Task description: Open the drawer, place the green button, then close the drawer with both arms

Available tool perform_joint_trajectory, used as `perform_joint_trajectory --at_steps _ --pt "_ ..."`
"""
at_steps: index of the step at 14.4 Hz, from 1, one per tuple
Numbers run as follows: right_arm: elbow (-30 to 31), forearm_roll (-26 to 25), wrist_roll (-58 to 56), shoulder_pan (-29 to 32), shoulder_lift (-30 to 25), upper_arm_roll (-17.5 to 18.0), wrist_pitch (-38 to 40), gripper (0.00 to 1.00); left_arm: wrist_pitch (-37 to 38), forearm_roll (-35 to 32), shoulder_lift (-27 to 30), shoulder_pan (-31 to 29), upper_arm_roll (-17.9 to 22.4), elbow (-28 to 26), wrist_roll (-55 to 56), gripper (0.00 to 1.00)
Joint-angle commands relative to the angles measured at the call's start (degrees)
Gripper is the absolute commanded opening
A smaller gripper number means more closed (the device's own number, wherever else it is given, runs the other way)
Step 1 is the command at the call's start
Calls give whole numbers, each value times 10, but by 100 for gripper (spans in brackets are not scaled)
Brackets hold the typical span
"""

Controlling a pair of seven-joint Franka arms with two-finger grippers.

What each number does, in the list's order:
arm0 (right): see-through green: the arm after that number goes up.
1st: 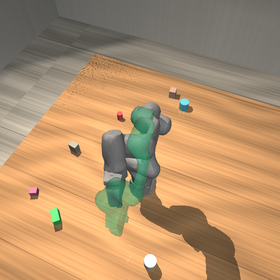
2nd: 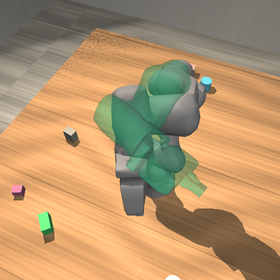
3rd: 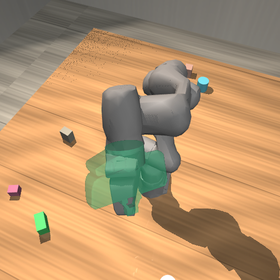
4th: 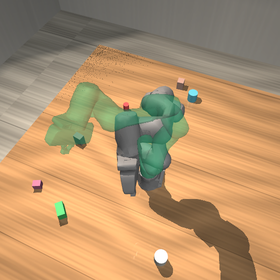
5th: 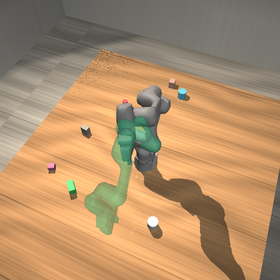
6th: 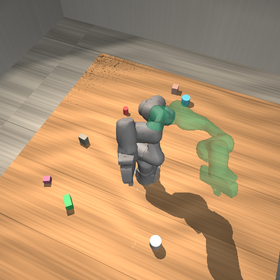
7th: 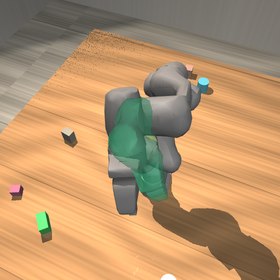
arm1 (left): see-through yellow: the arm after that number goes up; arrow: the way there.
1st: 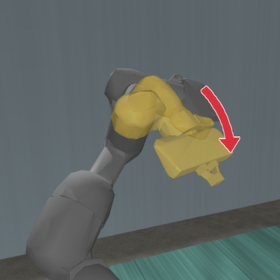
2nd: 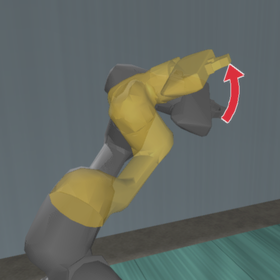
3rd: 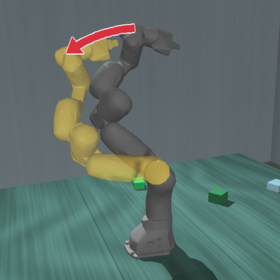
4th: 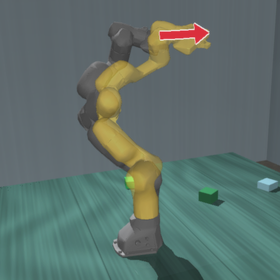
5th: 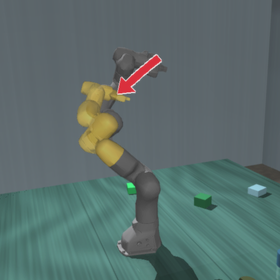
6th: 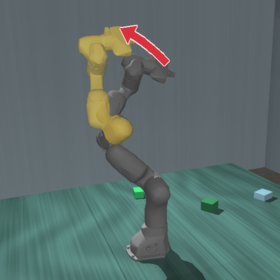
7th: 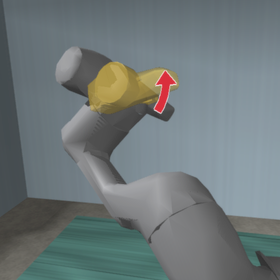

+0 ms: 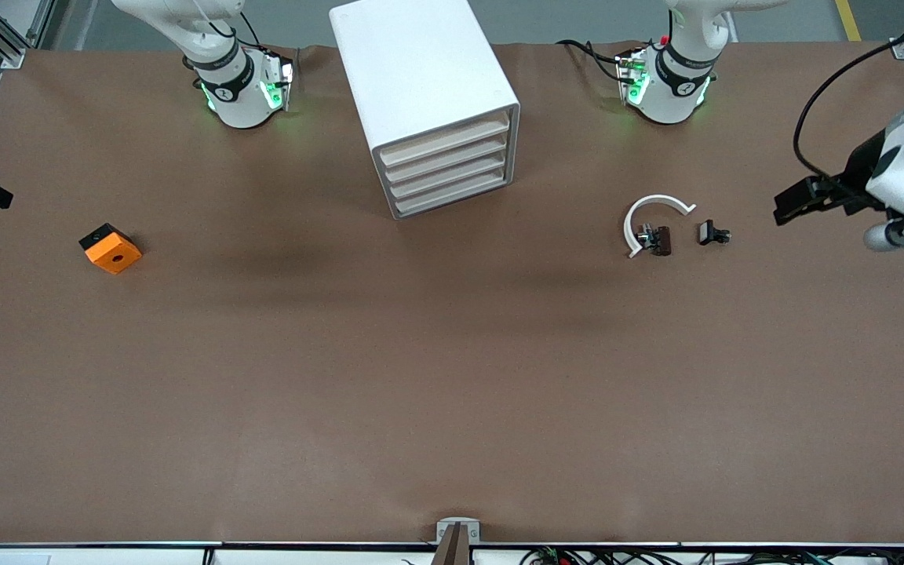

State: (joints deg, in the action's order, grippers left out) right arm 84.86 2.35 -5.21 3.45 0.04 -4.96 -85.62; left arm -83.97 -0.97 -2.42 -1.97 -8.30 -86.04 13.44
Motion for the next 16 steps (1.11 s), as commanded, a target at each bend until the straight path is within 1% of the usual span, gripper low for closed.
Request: perform_joint_trajectory --at_steps 1,3,4,7,9,12,13,16 --pt "12 -39 3 -39 -14 -3 -5 100 13 -8 43 12 8 -34 -11 100" --pt "5 -46 1 -40 -14 0 12 100 13 -8 52 10 7 -35 -11 100" --pt "2 -45 3 -40 -16 1 20 100 13 -8 64 9 7 -36 -11 100" --pt "3 -38 1 -27 -26 3 31 100 11 -8 74 10 3 -45 -12 100" --pt "3 -38 2 -27 -33 4 38 100 -1 -8 101 9 2 -81 -12 100" --pt "3 -38 4 -27 -39 8 50 100 -42 -8 140 8 7 -135 -30 100" --pt "3 -38 4 -26 -39 15 51 100 -45 -8 143 8 7 -140 -31 100" --pt "16 -38 6 -24 -53 14 57 100 -46 -7 140 7 8 -137 -34 100"
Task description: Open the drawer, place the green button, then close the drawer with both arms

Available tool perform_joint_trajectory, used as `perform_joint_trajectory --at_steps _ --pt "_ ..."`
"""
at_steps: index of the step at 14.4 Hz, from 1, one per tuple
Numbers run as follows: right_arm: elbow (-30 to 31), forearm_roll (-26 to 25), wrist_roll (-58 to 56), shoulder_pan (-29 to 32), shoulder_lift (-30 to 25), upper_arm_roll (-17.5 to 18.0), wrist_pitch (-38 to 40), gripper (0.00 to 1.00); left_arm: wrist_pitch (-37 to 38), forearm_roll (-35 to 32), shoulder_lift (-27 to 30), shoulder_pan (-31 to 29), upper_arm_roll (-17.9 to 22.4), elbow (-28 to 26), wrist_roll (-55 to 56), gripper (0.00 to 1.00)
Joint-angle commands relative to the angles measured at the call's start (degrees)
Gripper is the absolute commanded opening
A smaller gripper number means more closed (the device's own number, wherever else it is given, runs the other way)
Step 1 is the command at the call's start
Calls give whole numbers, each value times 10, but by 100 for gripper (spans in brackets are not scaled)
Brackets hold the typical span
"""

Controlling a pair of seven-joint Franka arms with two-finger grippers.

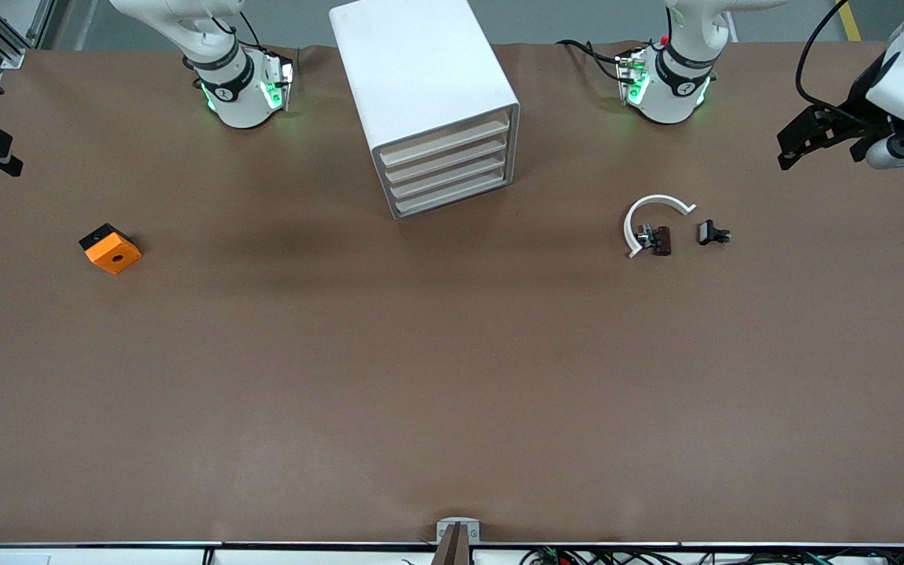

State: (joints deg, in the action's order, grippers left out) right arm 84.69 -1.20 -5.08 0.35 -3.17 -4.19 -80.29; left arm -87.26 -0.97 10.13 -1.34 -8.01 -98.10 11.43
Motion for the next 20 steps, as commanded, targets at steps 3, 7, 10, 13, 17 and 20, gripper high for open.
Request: perform_joint_trajectory --at_steps 3,7,10,13,17,20 --pt "27 -2 6 6 -25 8 4 100 -24 -5 10 -7 5 -13 -47 100" --pt "43 12 8 8 -39 7 -2 100 -20 -4 -11 -8 5 11 -61 100" --pt "44 15 8 9 -41 6 -5 100 -19 -4 -24 -7 5 31 -65 100" --pt "51 20 23 11 -46 5 -10 100 -19 -7 -34 -12 5 48 -64 100" --pt "54 23 38 11 -49 6 -21 100 -8 -7 -38 -17 5 48 -81 100" --pt "55 23 38 11 -49 7 -40 100 -6 -7 -38 -18 5 48 -86 100"
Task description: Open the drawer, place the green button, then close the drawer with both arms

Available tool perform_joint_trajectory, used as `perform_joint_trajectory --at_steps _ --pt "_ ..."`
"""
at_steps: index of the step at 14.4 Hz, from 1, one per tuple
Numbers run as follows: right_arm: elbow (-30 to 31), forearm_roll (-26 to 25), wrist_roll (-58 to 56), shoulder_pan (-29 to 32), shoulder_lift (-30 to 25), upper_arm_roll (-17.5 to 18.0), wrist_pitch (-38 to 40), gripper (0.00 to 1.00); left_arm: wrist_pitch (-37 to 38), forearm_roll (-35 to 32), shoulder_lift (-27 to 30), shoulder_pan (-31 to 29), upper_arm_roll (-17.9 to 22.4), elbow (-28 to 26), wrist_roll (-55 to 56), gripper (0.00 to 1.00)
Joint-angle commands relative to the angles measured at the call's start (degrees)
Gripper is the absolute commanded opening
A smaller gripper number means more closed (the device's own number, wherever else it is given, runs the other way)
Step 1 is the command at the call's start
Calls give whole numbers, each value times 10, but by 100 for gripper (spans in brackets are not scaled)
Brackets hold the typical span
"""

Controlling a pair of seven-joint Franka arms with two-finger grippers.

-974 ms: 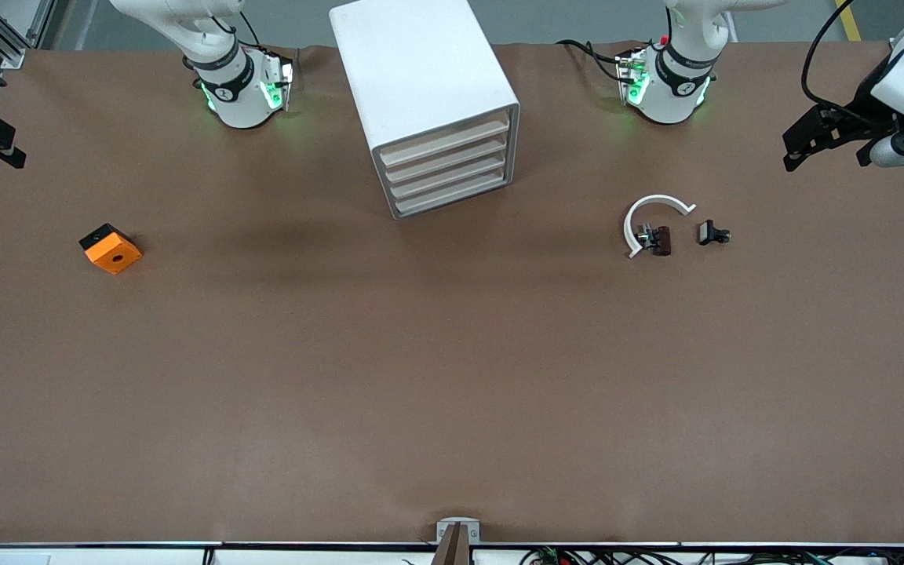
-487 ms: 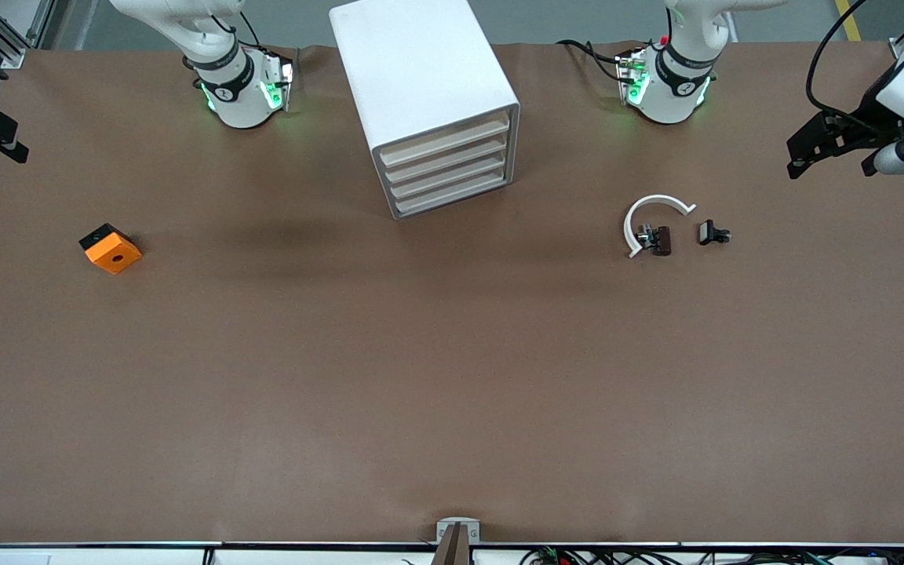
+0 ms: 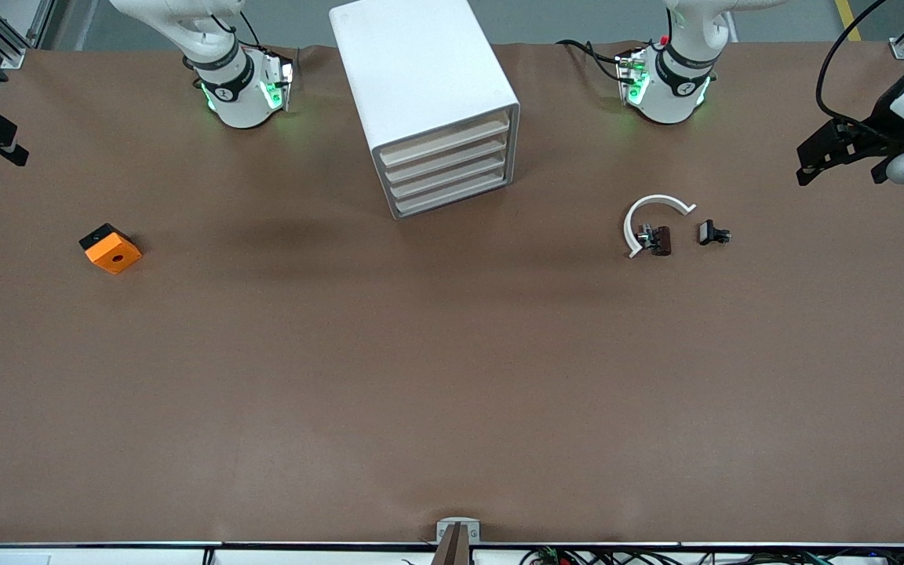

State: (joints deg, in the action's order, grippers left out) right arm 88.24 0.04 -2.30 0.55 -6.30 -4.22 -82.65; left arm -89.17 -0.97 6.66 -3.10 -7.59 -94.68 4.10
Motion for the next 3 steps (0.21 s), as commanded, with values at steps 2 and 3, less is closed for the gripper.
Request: perform_joint_trajectory --at_steps 2,3 --pt "23 14 10 9 -17 8 -30 100 18 -6 -3 0 1 15 -9 100" --pt "24 29 9 9 -18 6 -33 100 18 -6 -3 0 1 14 -13 100"
